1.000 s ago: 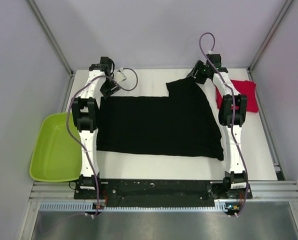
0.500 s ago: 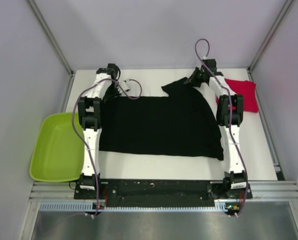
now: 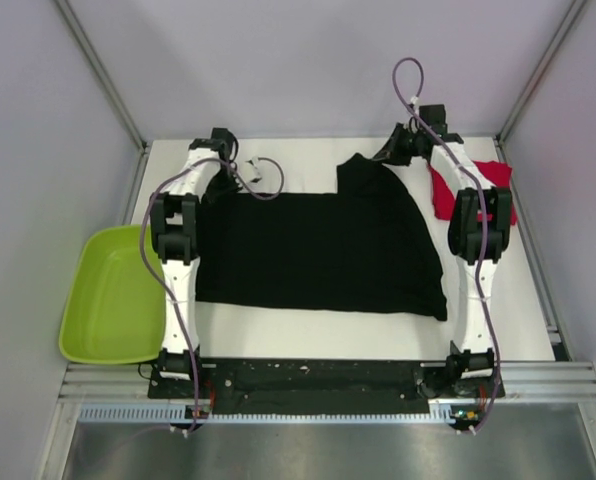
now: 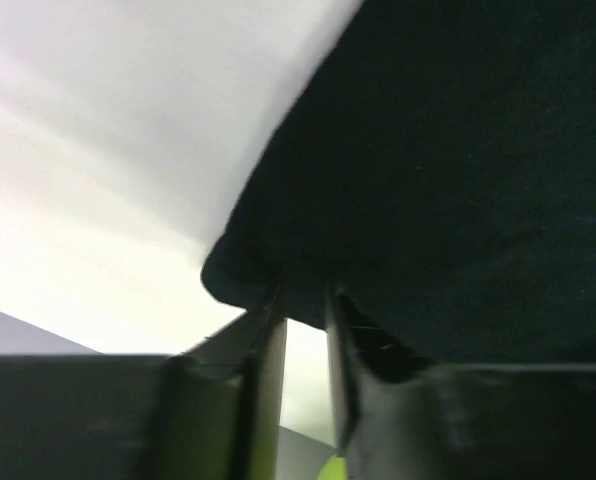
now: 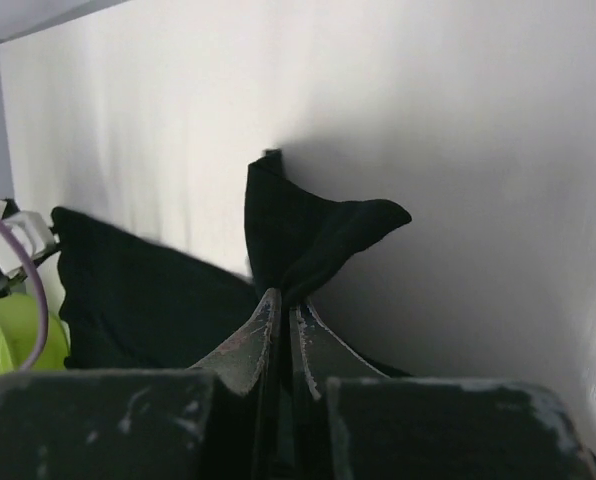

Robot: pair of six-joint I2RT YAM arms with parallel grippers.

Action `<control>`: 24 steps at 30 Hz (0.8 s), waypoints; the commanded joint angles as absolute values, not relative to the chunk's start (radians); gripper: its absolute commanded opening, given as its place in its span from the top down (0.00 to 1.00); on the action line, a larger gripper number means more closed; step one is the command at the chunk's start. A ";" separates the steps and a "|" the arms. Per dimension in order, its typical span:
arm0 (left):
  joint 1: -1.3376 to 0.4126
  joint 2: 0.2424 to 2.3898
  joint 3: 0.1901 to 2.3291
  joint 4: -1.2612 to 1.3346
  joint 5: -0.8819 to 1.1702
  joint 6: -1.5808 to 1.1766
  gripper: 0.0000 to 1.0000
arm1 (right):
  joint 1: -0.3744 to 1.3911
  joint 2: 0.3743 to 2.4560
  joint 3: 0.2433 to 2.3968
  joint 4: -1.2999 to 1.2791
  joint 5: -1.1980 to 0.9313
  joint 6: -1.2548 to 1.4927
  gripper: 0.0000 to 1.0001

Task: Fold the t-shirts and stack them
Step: Grap the side of the flattened tshirt furthest away from the robot with both arms

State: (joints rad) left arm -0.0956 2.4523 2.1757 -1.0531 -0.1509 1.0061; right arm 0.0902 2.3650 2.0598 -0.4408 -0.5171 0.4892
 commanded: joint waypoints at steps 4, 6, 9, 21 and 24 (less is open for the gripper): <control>-0.045 2.456 2.470 -1.025 -0.067 0.682 0.43 | 0.106 2.188 1.944 -0.407 -0.543 0.430 1.00; -0.037 2.494 2.484 -1.020 -0.127 0.560 0.43 | 0.107 2.142 1.882 -0.393 -0.508 0.417 1.00; -0.038 2.488 2.427 -0.957 -0.193 0.427 0.40 | 0.106 2.112 1.832 -0.387 -0.489 0.400 1.00; 0.028 2.646 2.569 -1.140 -0.031 0.445 0.48 | 0.149 2.005 1.712 -0.380 -0.442 0.367 1.00; 0.046 2.634 2.548 -1.178 0.072 0.449 0.53 | 0.150 1.977 1.695 -0.380 -0.423 0.362 1.00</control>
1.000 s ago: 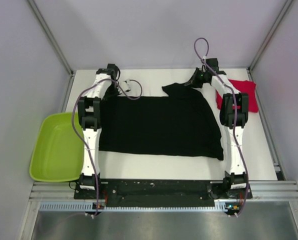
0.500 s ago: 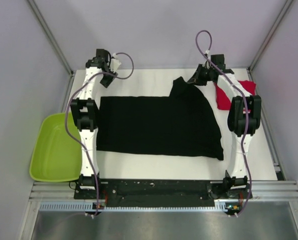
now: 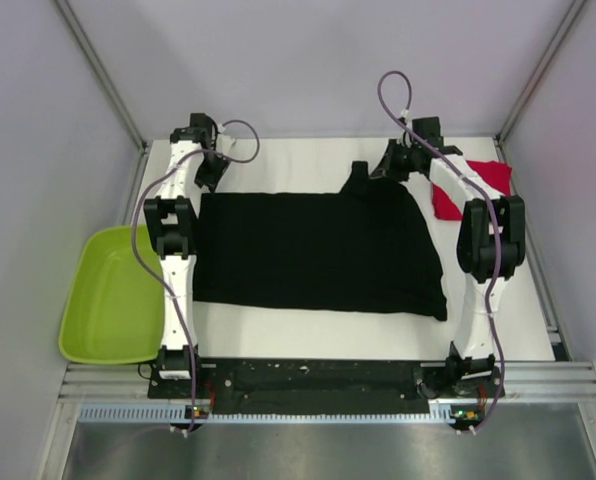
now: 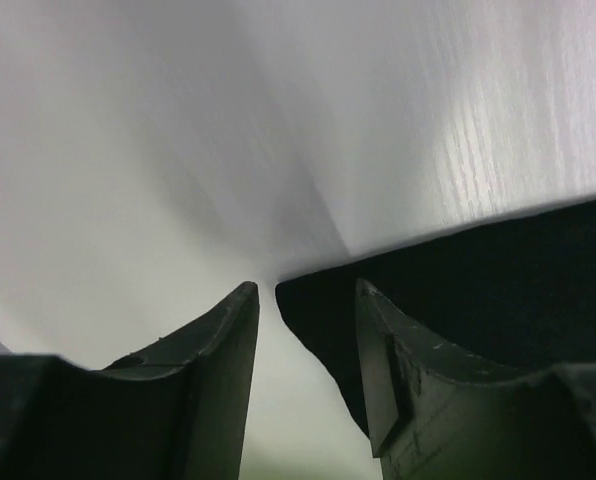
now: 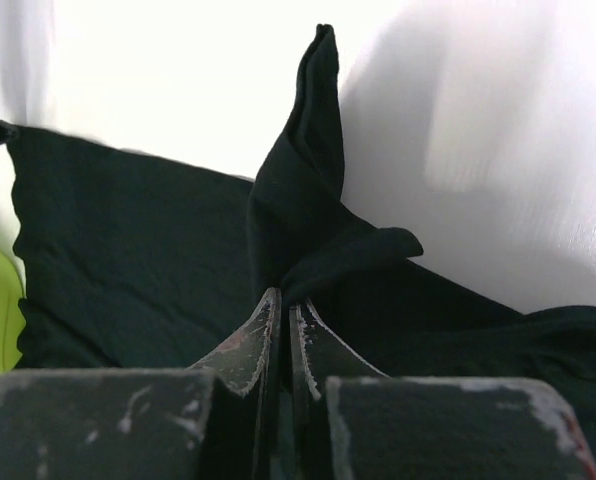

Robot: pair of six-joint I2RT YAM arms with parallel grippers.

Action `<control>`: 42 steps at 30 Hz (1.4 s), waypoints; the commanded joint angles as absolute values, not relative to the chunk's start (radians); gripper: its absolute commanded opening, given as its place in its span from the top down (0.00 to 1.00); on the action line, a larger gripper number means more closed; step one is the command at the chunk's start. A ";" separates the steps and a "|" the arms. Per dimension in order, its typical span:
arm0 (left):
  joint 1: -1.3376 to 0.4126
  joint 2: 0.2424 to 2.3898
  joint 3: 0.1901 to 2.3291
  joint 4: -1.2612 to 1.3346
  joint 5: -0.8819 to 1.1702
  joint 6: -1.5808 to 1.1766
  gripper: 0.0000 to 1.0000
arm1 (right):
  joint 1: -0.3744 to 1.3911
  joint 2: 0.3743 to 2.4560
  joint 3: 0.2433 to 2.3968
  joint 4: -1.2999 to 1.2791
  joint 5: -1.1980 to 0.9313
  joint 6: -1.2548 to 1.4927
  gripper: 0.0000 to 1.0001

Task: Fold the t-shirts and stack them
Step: Grap the side of the flattened tshirt furthest away from the robot with both arms, then fold the other side of the tshirt into a rectangle

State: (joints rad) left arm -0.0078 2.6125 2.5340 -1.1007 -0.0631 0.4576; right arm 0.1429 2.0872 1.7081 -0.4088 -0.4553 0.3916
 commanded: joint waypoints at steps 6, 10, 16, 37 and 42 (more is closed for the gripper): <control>0.049 2.619 2.516 -1.269 0.169 0.433 0.51 | 0.150 1.936 1.667 -0.383 -0.403 0.362 1.00; 0.069 2.599 2.470 -1.224 0.195 0.408 0.51 | 0.150 1.918 1.657 -0.385 -0.403 0.359 1.00; 0.071 2.588 2.438 -1.141 0.229 0.399 1.00 | 0.149 1.890 1.629 -0.387 -0.388 0.347 1.00; 0.097 1.807 1.542 -0.891 0.209 0.615 1.00 | 0.152 1.364 1.008 -0.598 -0.324 0.311 1.00; 0.097 1.795 1.413 -0.881 0.112 0.675 1.00 | 0.150 1.305 0.865 -0.606 -0.287 0.342 1.00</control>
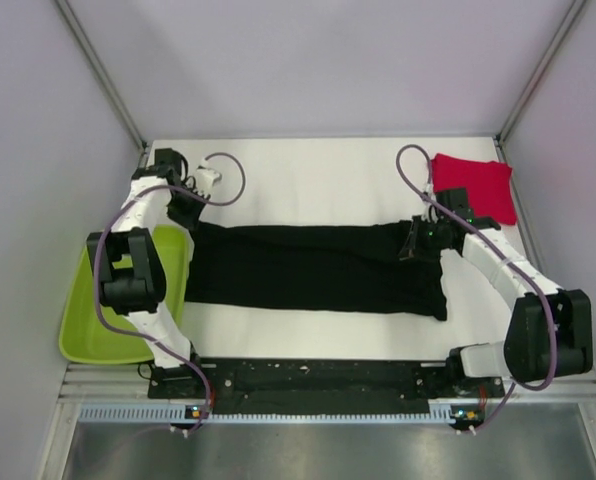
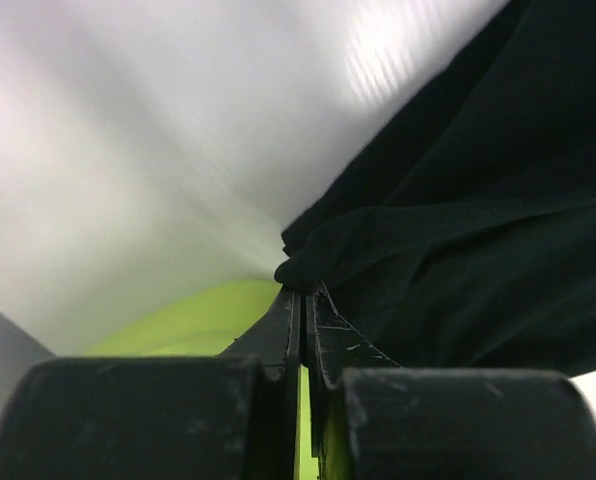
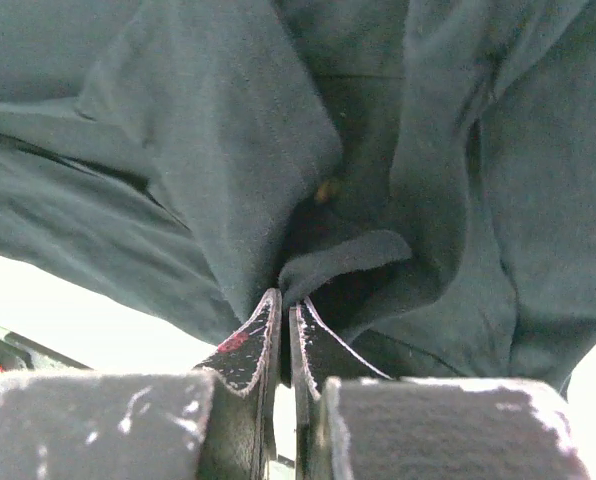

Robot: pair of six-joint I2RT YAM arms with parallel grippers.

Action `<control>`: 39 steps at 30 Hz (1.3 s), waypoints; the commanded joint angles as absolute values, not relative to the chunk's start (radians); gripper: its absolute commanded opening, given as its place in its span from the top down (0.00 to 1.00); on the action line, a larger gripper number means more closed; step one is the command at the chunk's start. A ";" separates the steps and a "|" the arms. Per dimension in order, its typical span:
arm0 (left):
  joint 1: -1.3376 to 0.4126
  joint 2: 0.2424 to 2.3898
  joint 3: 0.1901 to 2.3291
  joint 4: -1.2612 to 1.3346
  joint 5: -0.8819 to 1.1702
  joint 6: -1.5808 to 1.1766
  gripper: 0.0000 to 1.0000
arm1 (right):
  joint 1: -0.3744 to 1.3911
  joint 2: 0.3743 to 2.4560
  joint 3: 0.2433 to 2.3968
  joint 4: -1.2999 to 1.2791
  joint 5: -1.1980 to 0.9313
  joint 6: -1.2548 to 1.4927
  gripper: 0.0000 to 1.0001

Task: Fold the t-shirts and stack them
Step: Fold the other side of the tshirt into a rectangle

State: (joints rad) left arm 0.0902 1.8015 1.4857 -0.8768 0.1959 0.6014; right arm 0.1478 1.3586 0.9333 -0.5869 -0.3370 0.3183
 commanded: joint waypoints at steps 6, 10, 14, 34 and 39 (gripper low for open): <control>0.098 1.838 1.433 -0.902 0.084 0.680 1.00 | 0.147 1.345 0.802 -0.612 -0.219 0.371 1.00; 0.098 1.825 1.434 -0.931 0.080 0.716 1.00 | 0.143 1.371 0.790 -0.618 -0.210 0.391 1.00; 0.098 1.807 1.445 -0.979 0.106 0.752 1.00 | 0.141 1.378 0.801 -0.643 -0.186 0.396 1.00; 0.095 1.721 1.692 -1.272 0.326 1.060 0.41 | 0.124 1.237 0.882 -0.747 -0.031 0.374 0.48; 0.013 1.759 1.766 -1.269 0.377 0.964 0.55 | 0.123 1.215 1.015 -0.729 -0.005 0.318 0.47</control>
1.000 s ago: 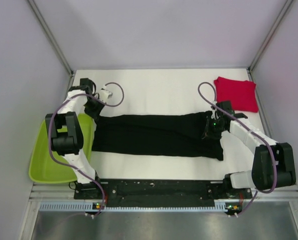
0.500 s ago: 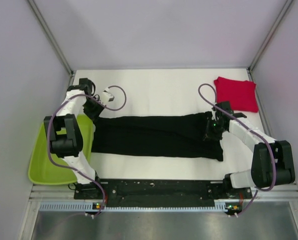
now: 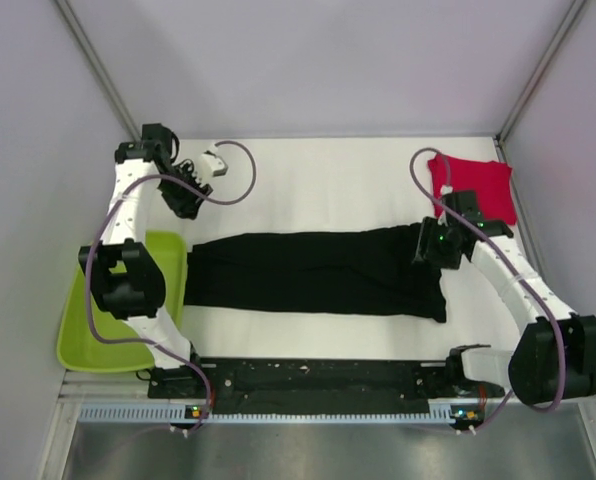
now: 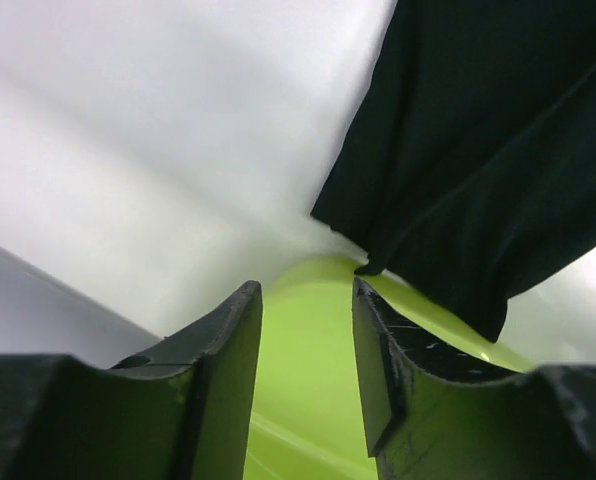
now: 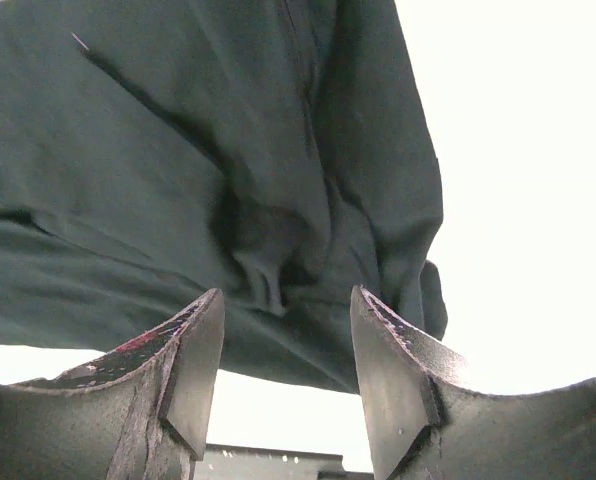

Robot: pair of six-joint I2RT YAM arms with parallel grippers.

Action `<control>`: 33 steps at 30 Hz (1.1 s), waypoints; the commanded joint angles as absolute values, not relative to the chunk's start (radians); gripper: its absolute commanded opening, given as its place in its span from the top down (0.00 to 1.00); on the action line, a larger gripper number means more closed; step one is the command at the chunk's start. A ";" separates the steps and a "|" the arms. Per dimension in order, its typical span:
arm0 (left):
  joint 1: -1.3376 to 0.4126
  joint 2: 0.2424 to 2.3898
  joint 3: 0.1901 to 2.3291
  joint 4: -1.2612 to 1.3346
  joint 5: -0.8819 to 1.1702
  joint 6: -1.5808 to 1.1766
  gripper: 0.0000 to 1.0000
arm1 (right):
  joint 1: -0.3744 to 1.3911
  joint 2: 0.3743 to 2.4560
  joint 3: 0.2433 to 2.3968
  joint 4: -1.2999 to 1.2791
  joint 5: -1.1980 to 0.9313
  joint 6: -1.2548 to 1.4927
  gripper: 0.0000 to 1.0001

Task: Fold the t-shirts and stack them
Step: Fold the other side of the tshirt into a rectangle

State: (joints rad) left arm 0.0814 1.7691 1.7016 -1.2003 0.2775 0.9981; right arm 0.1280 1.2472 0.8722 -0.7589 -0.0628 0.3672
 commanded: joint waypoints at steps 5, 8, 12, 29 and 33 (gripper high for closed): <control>-0.101 1.758 1.698 -1.056 0.332 0.830 0.49 | 0.103 1.377 1.123 -0.606 -0.024 0.258 0.52; -0.100 1.802 1.649 -0.884 0.182 0.732 0.42 | 0.087 1.512 1.187 -0.546 -0.060 0.201 0.49; -0.098 1.916 1.634 -0.850 0.040 0.732 0.42 | 0.084 1.688 1.255 -0.517 -0.052 0.173 0.49; -0.100 1.902 1.282 -0.707 -0.110 0.784 0.48 | -0.028 1.954 1.397 -0.477 -0.075 0.170 1.00; -0.104 1.829 1.337 -0.860 0.061 0.805 0.46 | -0.028 1.934 1.462 -0.526 -0.032 0.153 0.70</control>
